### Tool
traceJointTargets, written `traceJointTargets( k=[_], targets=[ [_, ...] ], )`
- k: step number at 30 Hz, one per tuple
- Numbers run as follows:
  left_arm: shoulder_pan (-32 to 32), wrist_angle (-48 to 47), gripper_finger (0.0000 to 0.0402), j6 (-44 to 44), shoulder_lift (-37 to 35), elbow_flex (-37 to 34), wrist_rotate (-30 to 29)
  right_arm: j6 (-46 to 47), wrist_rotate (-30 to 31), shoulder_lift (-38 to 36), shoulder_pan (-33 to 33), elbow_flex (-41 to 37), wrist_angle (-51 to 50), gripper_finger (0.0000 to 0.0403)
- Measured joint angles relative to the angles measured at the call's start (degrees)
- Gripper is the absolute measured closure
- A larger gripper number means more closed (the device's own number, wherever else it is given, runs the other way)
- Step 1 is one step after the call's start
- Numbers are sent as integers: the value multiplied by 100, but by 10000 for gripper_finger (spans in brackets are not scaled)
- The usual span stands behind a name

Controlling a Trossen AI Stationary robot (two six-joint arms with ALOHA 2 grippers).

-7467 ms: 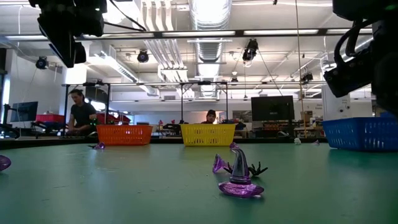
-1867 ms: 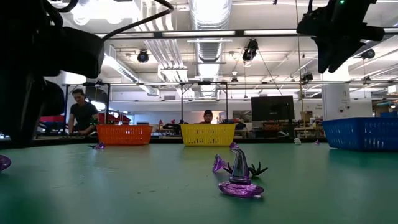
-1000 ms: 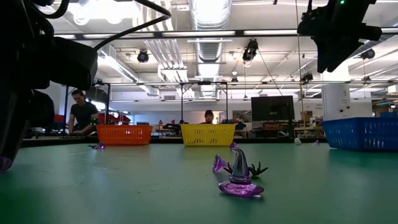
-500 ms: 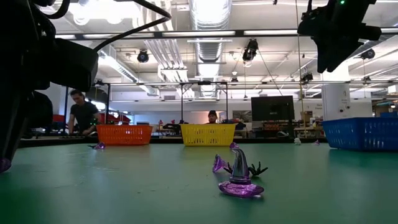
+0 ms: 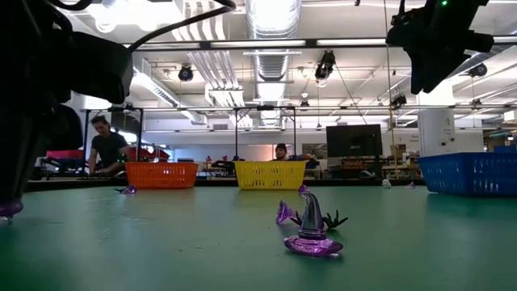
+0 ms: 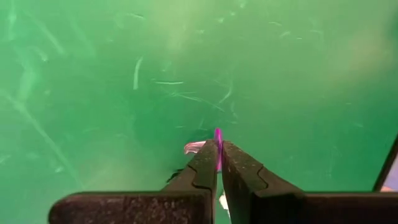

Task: Sort Halloween decoration
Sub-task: Put the violet skeleton toy into the orange basket

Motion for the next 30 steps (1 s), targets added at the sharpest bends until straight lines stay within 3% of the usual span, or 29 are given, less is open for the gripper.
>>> traceJointTargets(
  k=[16,30],
  targets=[
    [0,-1,401,233,-17,269,-44,-16,2,0,0,0,2,266],
    [9,-1393,401,607,-118,852,-595,-32,-6,0,0,0,4,266]
  ],
)
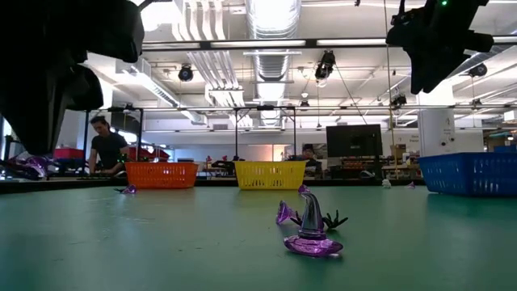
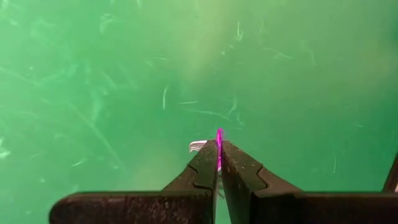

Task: Sort Halloween decoration
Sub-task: Put the violet skeleton toy into the orange basket

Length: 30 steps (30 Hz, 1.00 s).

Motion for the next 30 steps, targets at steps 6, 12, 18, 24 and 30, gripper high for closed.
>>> traceJointTargets(
  k=[6,12,18,24,30],
  targets=[
    [164,-384,401,20,-293,-81,-308,63,-8,0,0,0,31,266],
    [606,-845,401,486,-569,-119,-398,70,-23,2,0,0,144,266],
    [1200,-921,401,1120,-814,-119,-723,71,-23,0,0,0,146,266],
    [1990,-1090,401,1877,-1098,-123,-898,41,-21,0,0,0,149,266],
    [3027,-1142,401,2748,-1474,-136,-1072,41,-21,0,0,0,150,266]
  ],
)
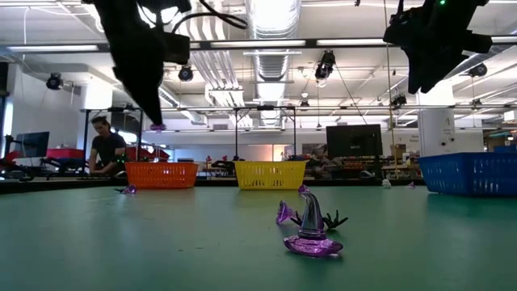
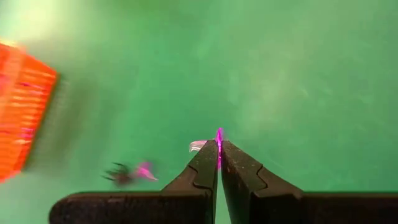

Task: Sort Halloween decoration
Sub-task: Put the violet skeleton toy into the orange basket

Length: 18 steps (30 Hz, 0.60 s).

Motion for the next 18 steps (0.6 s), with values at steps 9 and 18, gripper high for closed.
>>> traceJointTargets(
  k=[9,18],
  targets=[
    [1943,-20,401,1384,-444,0,26,0,0,0,0,0,5,266],
    [3821,167,401,2528,-302,0,318,108,21,0,0,0,107,266]
  ],
)
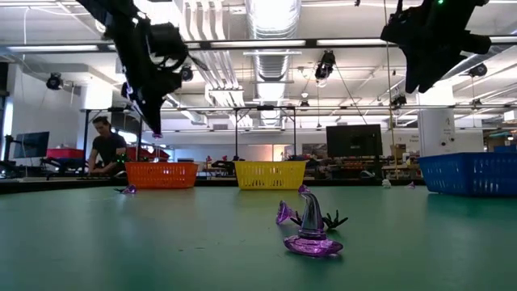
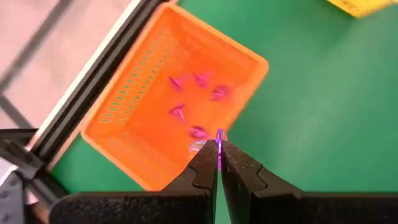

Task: Sort Halloween decoration
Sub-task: Put the violet skeleton toy into the orange basket

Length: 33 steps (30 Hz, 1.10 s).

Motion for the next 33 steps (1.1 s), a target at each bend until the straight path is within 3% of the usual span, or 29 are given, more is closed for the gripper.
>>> traceJointTargets(
  k=[4,9,33],
  targets=[
    [664,316,401,305,261,0,630,3,1,0,0,0,223,266],
    [1016,403,401,723,527,0,854,1,-4,0,0,0,512,266],
    [1079,636,395,1612,1228,20,972,698,-43,2,0,0,777,266]
  ],
)
